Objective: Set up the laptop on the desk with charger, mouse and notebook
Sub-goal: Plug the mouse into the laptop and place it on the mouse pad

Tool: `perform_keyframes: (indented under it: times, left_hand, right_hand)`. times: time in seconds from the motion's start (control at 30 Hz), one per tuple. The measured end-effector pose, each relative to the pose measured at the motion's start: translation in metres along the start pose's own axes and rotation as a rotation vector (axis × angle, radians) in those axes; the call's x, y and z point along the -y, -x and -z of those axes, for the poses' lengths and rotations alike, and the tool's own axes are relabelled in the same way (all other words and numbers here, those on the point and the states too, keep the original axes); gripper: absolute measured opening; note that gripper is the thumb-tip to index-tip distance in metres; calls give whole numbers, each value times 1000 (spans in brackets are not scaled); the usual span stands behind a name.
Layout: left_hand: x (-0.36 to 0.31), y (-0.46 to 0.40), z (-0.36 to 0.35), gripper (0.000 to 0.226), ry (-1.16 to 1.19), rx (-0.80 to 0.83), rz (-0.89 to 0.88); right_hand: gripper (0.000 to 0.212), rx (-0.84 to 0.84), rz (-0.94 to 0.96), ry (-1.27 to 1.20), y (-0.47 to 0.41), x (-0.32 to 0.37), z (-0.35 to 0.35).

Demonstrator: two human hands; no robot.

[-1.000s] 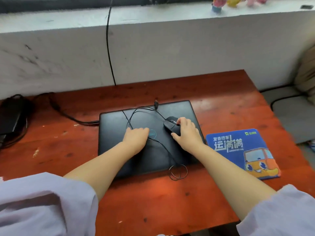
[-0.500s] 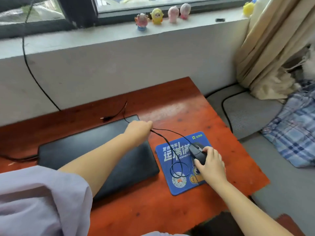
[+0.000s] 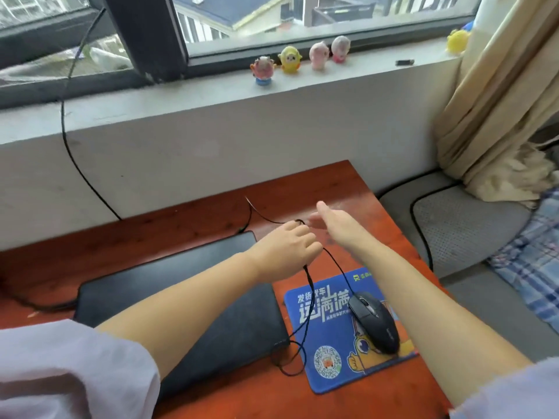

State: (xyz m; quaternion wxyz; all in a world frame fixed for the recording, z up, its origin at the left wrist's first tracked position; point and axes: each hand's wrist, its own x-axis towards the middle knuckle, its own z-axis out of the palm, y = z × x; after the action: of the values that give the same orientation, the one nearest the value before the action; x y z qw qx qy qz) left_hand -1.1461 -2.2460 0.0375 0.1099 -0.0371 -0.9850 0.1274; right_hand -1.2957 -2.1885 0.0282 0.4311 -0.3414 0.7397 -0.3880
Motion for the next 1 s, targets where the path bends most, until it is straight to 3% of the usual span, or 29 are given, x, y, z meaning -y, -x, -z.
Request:
perform_keyframes:
  times: [0.1, 0.17, 0.27, 0.4, 0.53, 0.6, 0.67, 0.73, 0.87, 0.93, 1.0]
  left_hand:
    - [-7, -7, 0, 9, -22, 45, -88]
    - [-7, -8, -1, 9, -33, 51, -100]
    - [-3, -2, -6, 12, -65, 8, -79]
    - [-2, 8, -22, 26, -159, -52, -55]
    - [-1, 2, -34, 10, -152, 11, -7]
    - [1, -10, -36, 18, -88, 116, 65]
    - [2, -26, -37, 41, 207, 255, 162]
    - [3, -39, -25, 46, 727, 247, 465]
    - [19, -55, -2, 34, 1405, -308, 1157]
    - [36, -62, 5, 32, 1879, -448, 1346]
    - [54, -61, 10, 39, 2334, -551, 1382]
  right_hand:
    - [55, 407, -249, -46, -30, 34, -14]
    - [42, 558, -261, -157, -42, 44, -18]
    - [22, 525, -151, -296, -56, 53, -11]
    - [22, 400, -4, -351, -55, 59, 20]
    - [21, 328, 175, -331, -32, 81, 58]
    - [25, 296, 291, -293, -19, 100, 75]
    - [27, 245, 405, -218, -6, 117, 91]
    - [28, 211, 461, -84, 6, 123, 102]
    - [26, 208, 407, 72, 23, 95, 103]
    - [24, 248, 381, 104, 26, 75, 98]
    - [19, 295, 355, 119, 24, 58, 92]
